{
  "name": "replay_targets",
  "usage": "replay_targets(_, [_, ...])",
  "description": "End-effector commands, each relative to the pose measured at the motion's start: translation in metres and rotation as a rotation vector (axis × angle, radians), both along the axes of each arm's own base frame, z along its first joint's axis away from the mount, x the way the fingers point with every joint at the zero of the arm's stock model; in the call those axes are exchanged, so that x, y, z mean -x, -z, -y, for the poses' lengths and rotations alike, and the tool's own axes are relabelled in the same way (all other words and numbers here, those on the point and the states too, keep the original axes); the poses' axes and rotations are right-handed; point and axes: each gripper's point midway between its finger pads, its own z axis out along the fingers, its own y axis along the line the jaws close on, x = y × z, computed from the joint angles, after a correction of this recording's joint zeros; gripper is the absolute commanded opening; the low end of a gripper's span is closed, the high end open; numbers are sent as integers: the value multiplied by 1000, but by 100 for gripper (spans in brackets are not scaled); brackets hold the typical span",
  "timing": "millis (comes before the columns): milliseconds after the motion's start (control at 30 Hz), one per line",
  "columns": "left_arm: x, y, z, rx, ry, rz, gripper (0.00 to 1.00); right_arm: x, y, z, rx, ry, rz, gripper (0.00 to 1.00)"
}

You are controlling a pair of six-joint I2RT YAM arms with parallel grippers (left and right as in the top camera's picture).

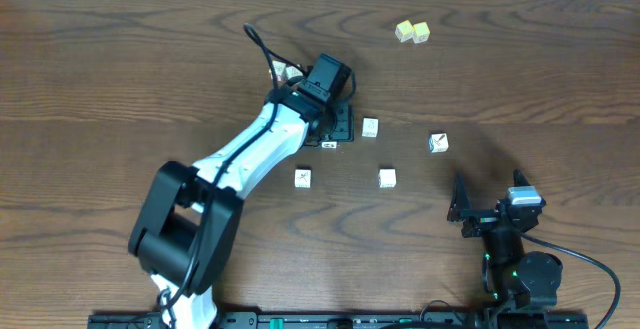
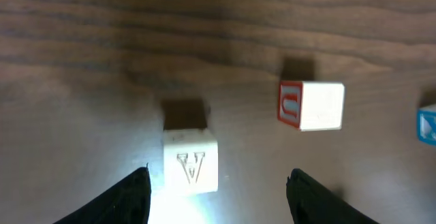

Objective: Lift 5 blocks
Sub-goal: 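Move the left gripper to the white 'V' block and grasp it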

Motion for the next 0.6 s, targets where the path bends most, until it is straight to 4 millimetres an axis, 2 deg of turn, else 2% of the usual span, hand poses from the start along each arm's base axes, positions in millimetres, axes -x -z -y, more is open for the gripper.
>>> replay_targets(0, [-10, 3, -8, -55, -41, 29, 64, 0, 1, 1, -6, 5, -1, 99])
replay_targets(133, [-12, 5, -17, -108, -68, 47, 64, 0, 1, 1, -6, 5, -1, 99])
replay_targets(333, [2, 18, -10, -148, -40, 35, 64, 0, 1, 1, -6, 5, -1, 99])
replay_targets(400, [3, 24, -12, -184, -60, 41, 64, 0, 1, 1, -6, 5, -1, 99])
replay_targets(567, [0, 24, -7, -171, -66, 54, 64, 0, 1, 1, -6, 5, -1, 99])
